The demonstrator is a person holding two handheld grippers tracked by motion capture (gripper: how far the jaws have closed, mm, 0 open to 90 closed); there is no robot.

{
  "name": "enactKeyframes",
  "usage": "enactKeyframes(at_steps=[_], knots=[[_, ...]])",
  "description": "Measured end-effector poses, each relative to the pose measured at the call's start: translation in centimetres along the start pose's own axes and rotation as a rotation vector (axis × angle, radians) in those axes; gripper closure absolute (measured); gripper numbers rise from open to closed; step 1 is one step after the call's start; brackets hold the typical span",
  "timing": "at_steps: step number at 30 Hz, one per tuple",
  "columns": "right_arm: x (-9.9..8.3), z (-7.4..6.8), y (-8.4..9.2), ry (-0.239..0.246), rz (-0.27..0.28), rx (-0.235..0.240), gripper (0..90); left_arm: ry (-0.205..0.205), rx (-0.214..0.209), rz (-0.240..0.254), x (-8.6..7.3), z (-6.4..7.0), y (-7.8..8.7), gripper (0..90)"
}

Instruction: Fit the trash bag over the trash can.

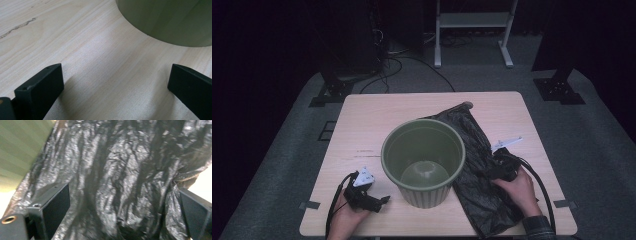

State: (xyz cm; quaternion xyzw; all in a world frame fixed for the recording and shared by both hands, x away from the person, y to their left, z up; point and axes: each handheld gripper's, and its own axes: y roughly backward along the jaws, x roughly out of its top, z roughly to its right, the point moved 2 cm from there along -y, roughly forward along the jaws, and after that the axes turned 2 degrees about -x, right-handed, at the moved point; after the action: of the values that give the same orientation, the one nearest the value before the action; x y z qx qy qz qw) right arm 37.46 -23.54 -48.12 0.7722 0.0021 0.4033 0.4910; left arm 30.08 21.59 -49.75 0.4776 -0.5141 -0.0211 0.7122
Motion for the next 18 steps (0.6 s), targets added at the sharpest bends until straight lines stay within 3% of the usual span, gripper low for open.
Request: enactKeyframes(at_steps=[7, 18], knots=[[1.1, -2.0, -1.2, 0.034, -0.006, 0.036, 5.4, -0.002, -0.002, 0.000, 0.0, 0.0, 0.0, 0.0], [2.1, -4.6, -3.2, 0.083, -0.026, 0.053, 5.4, -0.004, -0.004, 0.000, 0.0, 0.0, 0.0, 0.0]])
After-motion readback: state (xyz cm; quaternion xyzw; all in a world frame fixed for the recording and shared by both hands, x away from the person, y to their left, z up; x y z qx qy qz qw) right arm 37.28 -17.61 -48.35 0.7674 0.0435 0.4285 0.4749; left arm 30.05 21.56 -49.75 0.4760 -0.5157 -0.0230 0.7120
